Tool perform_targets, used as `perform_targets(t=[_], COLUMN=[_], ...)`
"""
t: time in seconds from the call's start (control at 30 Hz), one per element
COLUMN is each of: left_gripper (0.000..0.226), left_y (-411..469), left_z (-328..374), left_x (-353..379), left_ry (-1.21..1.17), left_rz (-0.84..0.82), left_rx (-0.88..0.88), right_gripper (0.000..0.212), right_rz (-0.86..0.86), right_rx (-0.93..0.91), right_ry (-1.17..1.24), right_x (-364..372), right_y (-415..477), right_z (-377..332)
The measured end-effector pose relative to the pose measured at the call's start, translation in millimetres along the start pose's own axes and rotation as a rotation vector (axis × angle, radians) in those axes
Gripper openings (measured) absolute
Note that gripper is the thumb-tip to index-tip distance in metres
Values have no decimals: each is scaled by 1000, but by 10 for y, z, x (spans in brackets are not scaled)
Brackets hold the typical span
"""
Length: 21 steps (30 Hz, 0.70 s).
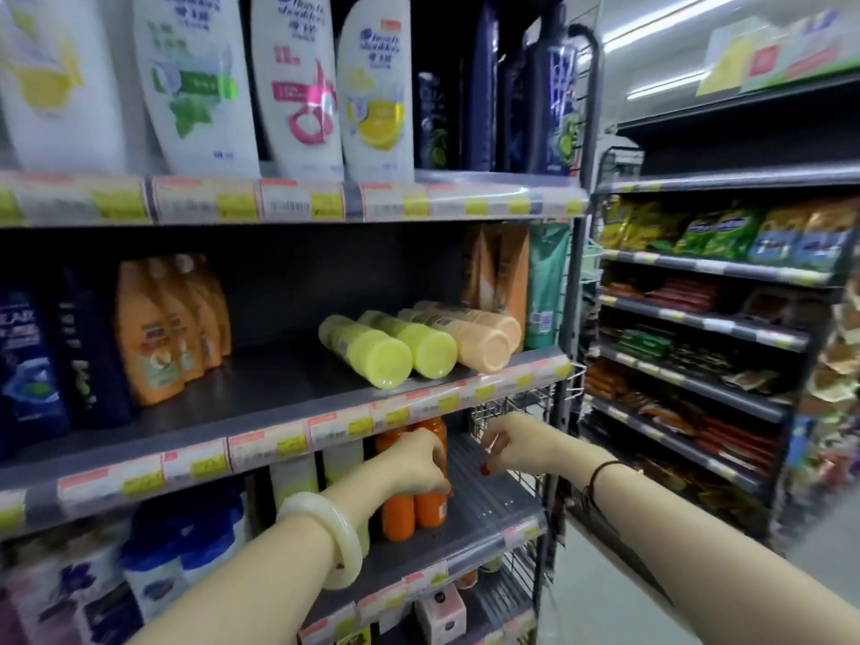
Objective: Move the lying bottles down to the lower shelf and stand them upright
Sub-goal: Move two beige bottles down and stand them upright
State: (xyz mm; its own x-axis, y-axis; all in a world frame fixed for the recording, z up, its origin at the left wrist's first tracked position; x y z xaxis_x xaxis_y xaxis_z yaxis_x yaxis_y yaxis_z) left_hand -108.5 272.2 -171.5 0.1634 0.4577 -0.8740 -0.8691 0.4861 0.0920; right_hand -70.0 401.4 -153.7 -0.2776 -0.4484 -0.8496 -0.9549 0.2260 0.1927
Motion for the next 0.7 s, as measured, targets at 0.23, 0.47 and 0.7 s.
perform_targets(t=[0.23,0.47,0.7], left_gripper=[37,24,40], left_y=[-69,144,553], left_z=[555,979,1157], left_x=[-602,-1255,-1359], left_ry=[-65,-146,-86], left_rz=[55,179,222], left_rx=[181,219,216], right_gripper=[31,41,38], right_rz=[164,279,288], right_rx=[-1,-55,-104], right_ry=[-26,-76,-137], right_x=[-688,-1222,-1484], right_y=[-178,41,482], right_z=[-328,-563,-426])
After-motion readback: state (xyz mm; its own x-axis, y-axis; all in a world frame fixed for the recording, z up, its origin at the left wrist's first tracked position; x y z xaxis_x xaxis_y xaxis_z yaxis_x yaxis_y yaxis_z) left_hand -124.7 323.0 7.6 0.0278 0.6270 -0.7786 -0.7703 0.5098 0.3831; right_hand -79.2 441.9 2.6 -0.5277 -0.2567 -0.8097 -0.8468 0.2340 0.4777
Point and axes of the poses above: each hand's wrist, its own y-axis towards the middle knuckle, its own x-axis out of the palm, z = x × y, the point moved 8 cm from there along y, towards the middle knuckle, and after that the axes turned 15 degrees about z, right-handed, at the moved point
